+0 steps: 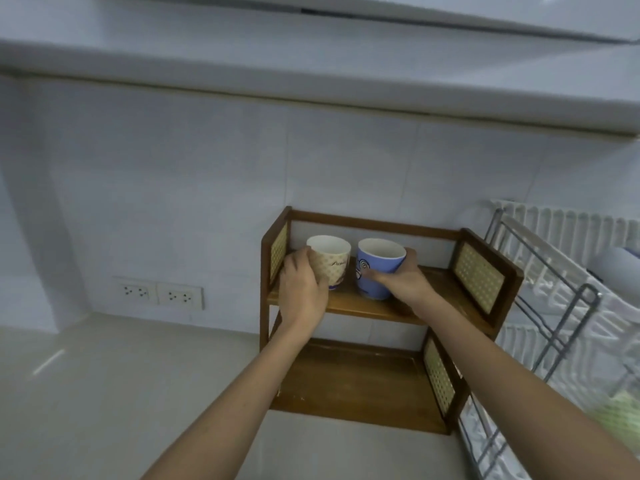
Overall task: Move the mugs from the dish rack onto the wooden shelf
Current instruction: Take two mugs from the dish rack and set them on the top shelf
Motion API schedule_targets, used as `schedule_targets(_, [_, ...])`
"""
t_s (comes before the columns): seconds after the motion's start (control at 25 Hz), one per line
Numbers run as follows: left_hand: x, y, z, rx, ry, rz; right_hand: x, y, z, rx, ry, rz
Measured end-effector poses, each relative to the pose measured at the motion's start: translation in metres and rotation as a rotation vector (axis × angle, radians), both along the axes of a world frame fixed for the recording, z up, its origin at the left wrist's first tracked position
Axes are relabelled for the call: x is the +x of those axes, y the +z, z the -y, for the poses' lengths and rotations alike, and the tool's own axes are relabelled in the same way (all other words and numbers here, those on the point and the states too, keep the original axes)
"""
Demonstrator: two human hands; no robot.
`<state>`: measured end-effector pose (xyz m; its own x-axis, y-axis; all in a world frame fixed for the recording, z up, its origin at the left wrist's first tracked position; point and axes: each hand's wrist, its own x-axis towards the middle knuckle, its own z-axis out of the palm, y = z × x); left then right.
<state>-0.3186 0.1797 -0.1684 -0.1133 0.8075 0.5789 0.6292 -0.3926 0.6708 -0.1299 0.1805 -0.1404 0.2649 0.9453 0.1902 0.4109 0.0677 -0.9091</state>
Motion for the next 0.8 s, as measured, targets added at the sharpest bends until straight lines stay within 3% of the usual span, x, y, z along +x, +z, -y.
schedule_targets(0.12, [0.015, 0.003, -0.009, 0.107, 0.145, -0.398, 0.004, -0.003, -0.001, -0.029, 0.063, 0.036])
schedule_targets(0.2, [0.018, 0.011, -0.022, 0.045, 0.129, -0.543, 0.007, -0.005, -0.002, -0.015, 0.065, 0.044])
schedule_targets(0.36, [0.010, 0.036, -0.052, -0.207, 0.018, -0.545, 0.009, -0.007, -0.005, 0.009, 0.035, 0.052])
schedule_targets(0.52, [-0.004, 0.047, -0.063, -0.294, -0.115, -0.543, 0.008, -0.003, -0.010, -0.025, 0.049, 0.031])
schedule_targets(0.72, [-0.015, 0.072, -0.072, -0.368, -0.172, -0.948, 0.003, -0.003, -0.015, -0.016, 0.023, 0.022])
schedule_targets(0.8, [-0.017, 0.075, -0.074, -0.427, -0.231, -0.932, 0.001, -0.004, -0.016, -0.009, 0.024, 0.015])
